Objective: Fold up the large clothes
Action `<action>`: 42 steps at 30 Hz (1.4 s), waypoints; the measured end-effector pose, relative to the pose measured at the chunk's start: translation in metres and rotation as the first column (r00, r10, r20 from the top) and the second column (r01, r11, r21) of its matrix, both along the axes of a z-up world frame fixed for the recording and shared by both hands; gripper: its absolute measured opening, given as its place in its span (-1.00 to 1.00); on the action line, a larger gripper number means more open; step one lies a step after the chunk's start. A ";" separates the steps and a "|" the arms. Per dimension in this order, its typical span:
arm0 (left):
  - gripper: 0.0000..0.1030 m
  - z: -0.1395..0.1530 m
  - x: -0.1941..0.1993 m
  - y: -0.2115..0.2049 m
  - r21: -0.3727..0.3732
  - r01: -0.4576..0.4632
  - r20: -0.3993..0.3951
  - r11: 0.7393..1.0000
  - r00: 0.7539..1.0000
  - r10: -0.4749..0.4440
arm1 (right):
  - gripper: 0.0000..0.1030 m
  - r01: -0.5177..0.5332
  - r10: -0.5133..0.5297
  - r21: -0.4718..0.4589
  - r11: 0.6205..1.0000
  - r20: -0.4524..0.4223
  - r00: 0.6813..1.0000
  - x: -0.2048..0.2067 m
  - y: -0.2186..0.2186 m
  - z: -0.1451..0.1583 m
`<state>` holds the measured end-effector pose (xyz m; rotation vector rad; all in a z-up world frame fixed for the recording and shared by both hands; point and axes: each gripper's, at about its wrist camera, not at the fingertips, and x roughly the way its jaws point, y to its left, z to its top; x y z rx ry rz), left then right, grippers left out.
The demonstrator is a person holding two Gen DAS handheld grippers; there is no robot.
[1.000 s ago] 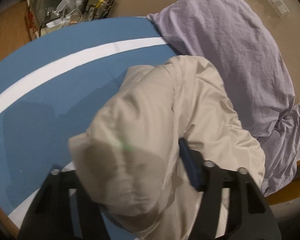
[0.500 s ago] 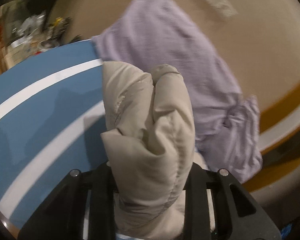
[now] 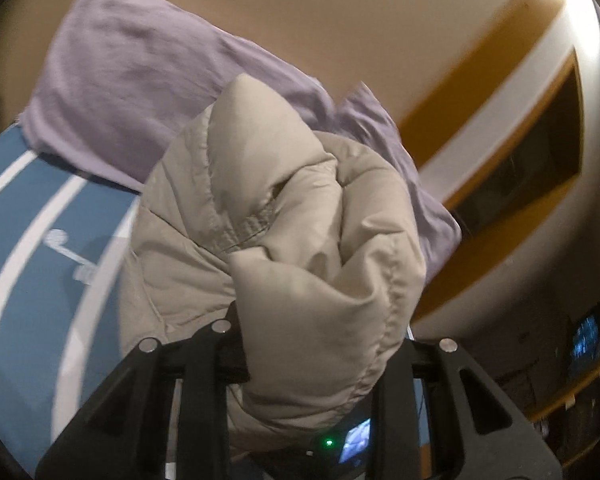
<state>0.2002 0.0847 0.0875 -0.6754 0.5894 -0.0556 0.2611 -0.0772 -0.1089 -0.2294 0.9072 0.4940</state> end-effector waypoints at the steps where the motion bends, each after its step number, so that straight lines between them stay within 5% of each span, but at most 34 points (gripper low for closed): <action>1: -0.45 -0.001 0.005 -0.010 0.005 0.024 -0.004 1.000 1.000 -0.024 | 0.26 -0.006 0.006 0.011 1.000 -0.001 1.000 0.000 -0.004 0.002; 9: -0.42 -0.011 0.033 -0.066 0.042 0.164 -0.042 0.986 0.986 -0.163 | 0.26 0.017 -0.019 0.059 0.998 0.038 0.999 0.000 -0.036 0.022; 19: -0.40 -0.030 0.059 -0.121 0.108 0.286 -0.104 0.952 0.956 -0.275 | 0.26 0.205 -0.208 0.038 0.978 0.096 0.973 0.010 -0.116 0.032; 32: -0.32 -0.078 0.078 -0.213 0.223 0.458 -0.253 0.861 0.880 -0.402 | 0.26 0.424 -0.427 0.050 0.904 0.077 0.901 0.017 -0.211 0.029; 35: -0.14 -0.074 0.077 -0.220 0.249 0.468 -0.260 0.848 0.876 -0.407 | 0.26 0.448 -0.452 0.059 0.892 0.074 0.889 0.020 -0.222 0.032; 39: 0.40 -0.056 0.069 -0.218 0.241 0.480 -0.236 0.843 0.872 -0.429 | 0.26 0.469 -0.475 0.078 0.880 0.083 0.876 0.021 -0.230 0.040; 42: 0.43 -0.039 0.063 -0.213 0.244 0.476 -0.210 0.845 0.876 -0.434 | 0.26 0.477 -0.486 0.100 0.873 0.096 0.869 0.020 -0.232 0.049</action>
